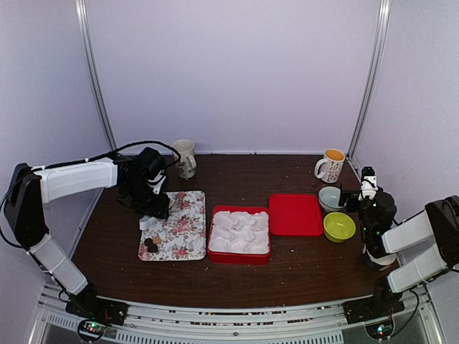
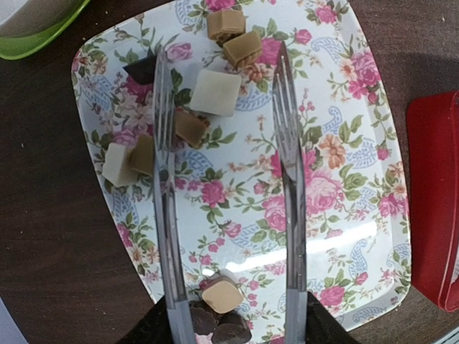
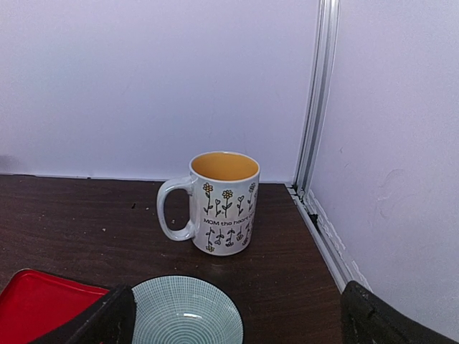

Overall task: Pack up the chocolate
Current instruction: Pick up the fake chocolate from the plate.

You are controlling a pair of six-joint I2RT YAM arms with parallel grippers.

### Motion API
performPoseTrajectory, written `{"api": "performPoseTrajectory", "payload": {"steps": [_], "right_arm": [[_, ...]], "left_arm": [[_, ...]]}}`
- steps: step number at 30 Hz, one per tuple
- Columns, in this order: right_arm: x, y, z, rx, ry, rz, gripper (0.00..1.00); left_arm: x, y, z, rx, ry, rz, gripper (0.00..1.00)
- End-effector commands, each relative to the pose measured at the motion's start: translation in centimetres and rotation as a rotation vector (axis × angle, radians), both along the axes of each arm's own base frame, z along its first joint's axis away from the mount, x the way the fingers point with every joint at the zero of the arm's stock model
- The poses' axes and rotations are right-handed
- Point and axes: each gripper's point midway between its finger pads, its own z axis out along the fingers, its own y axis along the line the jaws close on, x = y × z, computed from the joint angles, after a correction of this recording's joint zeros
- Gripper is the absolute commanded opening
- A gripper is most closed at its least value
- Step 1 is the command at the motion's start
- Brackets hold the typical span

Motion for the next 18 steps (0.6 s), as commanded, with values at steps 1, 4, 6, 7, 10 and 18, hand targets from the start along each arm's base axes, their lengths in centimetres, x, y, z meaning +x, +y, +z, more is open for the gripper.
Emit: {"api": "performPoseTrajectory", "payload": {"steps": [1, 4, 6, 7, 10, 18], "right_arm": [[0.3, -0.1, 1.0, 0.002, -0.028, 0.003, 1.00], [0.3, -0.1, 1.0, 0.002, -0.028, 0.003, 1.00], [0.3, 0.0, 1.0, 0.002, -0.028, 0.004, 1.00], [0.3, 0.0, 1.0, 0.002, -0.028, 0.003, 1.00], [0.3, 0.0, 1.0, 0.002, -0.027, 0.005, 1.00], [0.3, 0.0, 1.0, 0.002, -0.029, 0.005, 1.00]], "left_arm": [[2.0, 0.1, 0.9, 0.025, -0.064, -0.014, 0.55], [2.2, 0.2, 0.3, 0.049, -0.058, -0.025, 0.54], [2.3, 0.2, 0.0, 0.059, -0.051, -0.035, 0.53], [2.4, 0.2, -0.1, 0.060, -0.048, -0.041, 0.53], [2.5, 0.0, -0.3, 0.062, -0.044, -0.057, 0.53], [2.6, -0.6, -0.9, 0.030, -0.021, -0.073, 0.53]]}}
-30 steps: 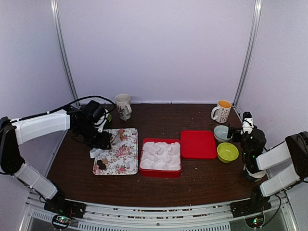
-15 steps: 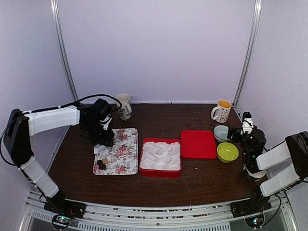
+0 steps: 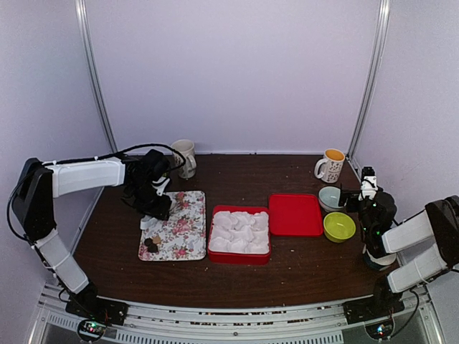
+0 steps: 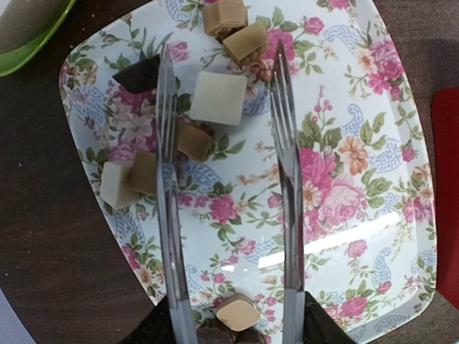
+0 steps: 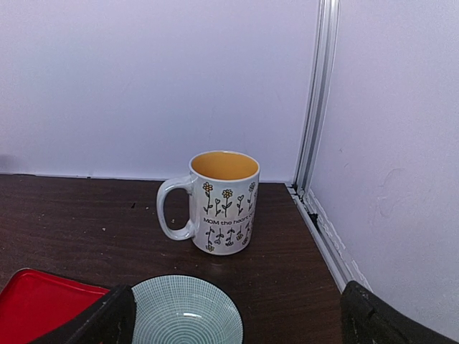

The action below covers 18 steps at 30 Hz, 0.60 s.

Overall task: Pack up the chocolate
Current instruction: Pick up the fake chocolate from the plate.

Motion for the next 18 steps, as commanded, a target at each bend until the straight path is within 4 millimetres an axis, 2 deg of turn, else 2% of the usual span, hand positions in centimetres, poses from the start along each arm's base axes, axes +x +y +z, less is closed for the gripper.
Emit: {"api": "performPoseTrajectory", "payload": {"steps": [1, 8, 10, 14, 18], "right_arm": [[0.3, 0.0, 1.1, 0.002, -0.030, 0.005, 1.00], [0.3, 0.0, 1.0, 0.001, -0.030, 0.005, 1.00], [0.3, 0.0, 1.0, 0.002, -0.029, 0.005, 1.00], [0.3, 0.0, 1.1, 0.002, -0.030, 0.005, 1.00], [0.3, 0.0, 1.0, 0.002, -0.029, 0.005, 1.00]], "left_arm": [[1.5, -1.0, 0.8, -0.045, -0.034, -0.015, 0.53], [2.0, -1.1, 0.1, -0.040, -0.021, -0.008, 0.52], [2.1, -1.2, 0.0, -0.039, -0.021, -0.008, 0.50], [1.9, -1.0, 0.2, -0.032, -0.012, -0.007, 0.39], [1.2, -0.6, 1.2, -0.035, -0.015, -0.005, 0.39]]}}
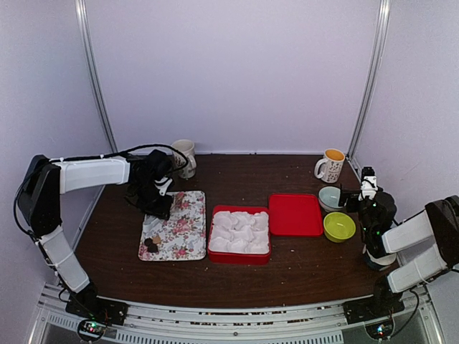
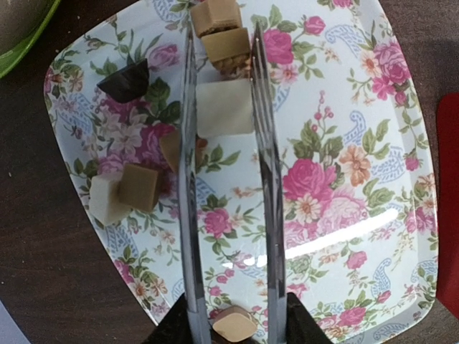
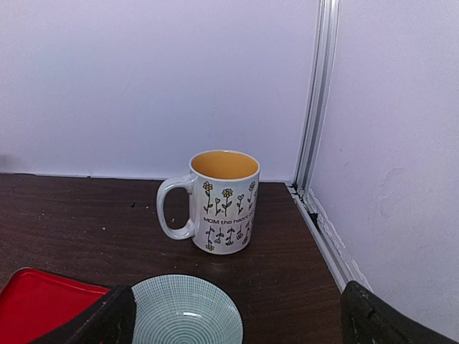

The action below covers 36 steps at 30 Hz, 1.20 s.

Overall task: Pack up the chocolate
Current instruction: Pick up the fake chocolate from the plate, then place the fake chocolate in the empty pocket of the box.

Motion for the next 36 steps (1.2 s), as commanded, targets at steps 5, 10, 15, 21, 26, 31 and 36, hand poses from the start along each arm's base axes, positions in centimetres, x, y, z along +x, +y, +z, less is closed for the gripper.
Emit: {"api": "performPoseTrajectory", "payload": {"steps": [5, 10, 15, 21, 26, 31, 36], "right_arm": [[0.3, 0.0, 1.0, 0.002, -0.030, 0.005, 1.00], [0.3, 0.0, 1.1, 0.001, -0.031, 0.006, 1.00], [0.3, 0.0, 1.1, 0.002, -0.032, 0.006, 1.00], [0.3, 0.0, 1.1, 0.005, -0.031, 0.005, 1.00], [0.3, -0.1, 1.1, 0.004, -0.031, 0.005, 1.00], [0.3, 0.0, 1.2, 0.004, -0.033, 0.006, 1.00], [0.3, 0.0, 1.1, 0.003, -0.032, 0.005, 1.00]], "left_arm": [[-0.4, -0.4, 3.9, -0.081, -0.056, -0.010, 0.35], [-1.0, -0.9, 5.4, -0.143, -0.074, -0.009, 0.34], [-1.5, -1.2, 6.2, -0.178, -0.080, -0.013, 0.31], [-2.4, -2.6, 7.5, -0.218, -0.107, -0.073, 0.31], [-3.2, -2.7, 7.5, -0.233, -0.107, -0.072, 0.29], [-4.4, -4.6, 8.1, -0.300, -0.113, -0.133, 0.29], [-5.4, -7.9, 9.6, -0.400, -0.138, -0.228, 0.28]]}}
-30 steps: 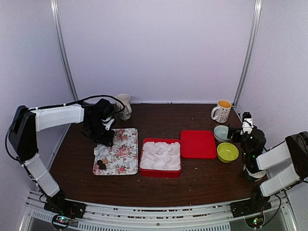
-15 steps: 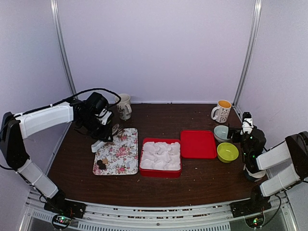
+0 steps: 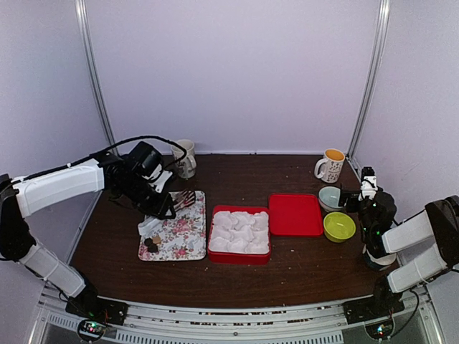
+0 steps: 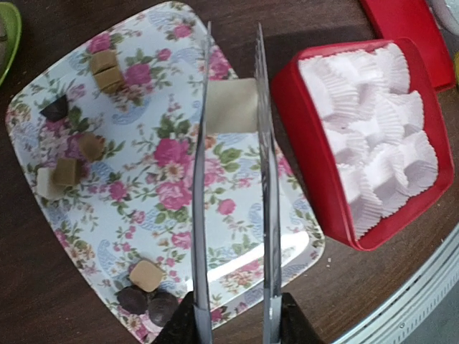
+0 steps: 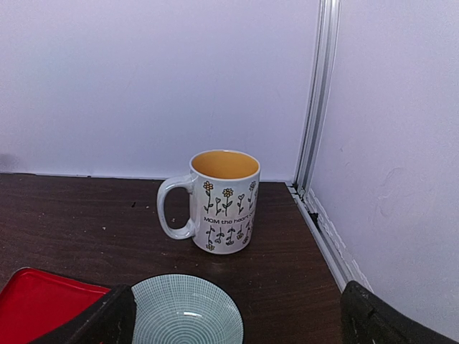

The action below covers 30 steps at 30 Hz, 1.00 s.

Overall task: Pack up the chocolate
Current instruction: Place the fake chocolate in the empty pocket of the box.

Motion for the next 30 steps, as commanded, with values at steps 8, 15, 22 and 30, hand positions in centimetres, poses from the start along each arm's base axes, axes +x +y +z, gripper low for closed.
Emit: {"api": "performPoseTrajectory", "payload": {"steps": [8, 15, 22, 30], "right_arm": [[0.4, 0.0, 1.1, 0.004, -0.033, 0.005, 1.00], [0.3, 0.0, 1.2, 0.004, -0.034, 0.004, 1.00], [0.3, 0.0, 1.1, 0.004, -0.032, 0.005, 1.00], [0.3, 0.0, 1.1, 0.003, -0.033, 0.006, 1.00]], "left_arm": [[0.7, -9.0, 3.4, -0.313, -0.101, -0.164, 0.29], [0.5, -14.7, 2.7, -0.358, -0.076, -0.261, 0.28], [0.5, -18.1, 0.5, -0.347, -0.062, -0.308, 0.28], [1.5, -19.7, -1.6, -0.336, -0.064, -0.317, 0.28]]}}
